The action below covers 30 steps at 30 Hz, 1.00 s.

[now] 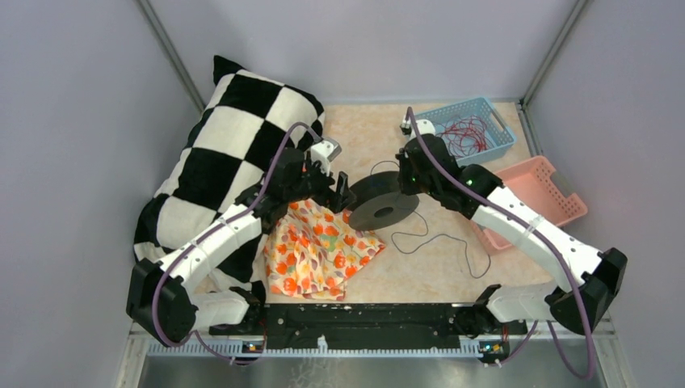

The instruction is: Wrap the cables

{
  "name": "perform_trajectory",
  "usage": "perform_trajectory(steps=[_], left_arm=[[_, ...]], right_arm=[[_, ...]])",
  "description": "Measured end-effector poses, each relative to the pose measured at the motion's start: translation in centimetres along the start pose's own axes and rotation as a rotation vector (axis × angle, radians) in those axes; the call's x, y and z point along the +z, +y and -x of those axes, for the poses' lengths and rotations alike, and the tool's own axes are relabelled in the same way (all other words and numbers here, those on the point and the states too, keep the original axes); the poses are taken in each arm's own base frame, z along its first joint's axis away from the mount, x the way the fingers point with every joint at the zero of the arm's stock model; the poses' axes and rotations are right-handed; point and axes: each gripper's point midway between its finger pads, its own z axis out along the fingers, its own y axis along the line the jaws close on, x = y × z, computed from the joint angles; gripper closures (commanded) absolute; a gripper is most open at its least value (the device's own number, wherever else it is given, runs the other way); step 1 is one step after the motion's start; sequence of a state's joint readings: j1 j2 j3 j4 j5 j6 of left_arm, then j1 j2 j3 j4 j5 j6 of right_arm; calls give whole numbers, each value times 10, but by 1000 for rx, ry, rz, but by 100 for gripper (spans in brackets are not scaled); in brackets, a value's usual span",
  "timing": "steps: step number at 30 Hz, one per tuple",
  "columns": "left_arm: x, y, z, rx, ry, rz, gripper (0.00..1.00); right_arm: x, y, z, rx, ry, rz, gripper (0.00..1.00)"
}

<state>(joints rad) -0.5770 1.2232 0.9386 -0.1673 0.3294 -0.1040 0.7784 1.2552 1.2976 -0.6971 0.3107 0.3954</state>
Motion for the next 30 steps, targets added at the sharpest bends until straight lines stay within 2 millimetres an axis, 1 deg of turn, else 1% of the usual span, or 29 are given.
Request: perform_trajectory(steps=[3,12,18,24,27,30], left_arm=[[0,-3,-3,9,14,-20,8],[0,-11,-10,24,45,-76,8],[5,-20,-11,8,47,-126,12],[17,-21,-15,-12,57,-128,15],[23,-22,-10,-18,35,-124,18],[28,-20,-1,-12,-8,-109,21]], right_arm=[[8,0,-7,-7,24,-9,100],[30,6,-15,-16,56,-16,100],[42,9,-23,-1,81,-19,100],[46,13,-24,12,85,-9,100],[46,14,-22,16,81,-5,100],[46,14,-22,19,78,-3,100]])
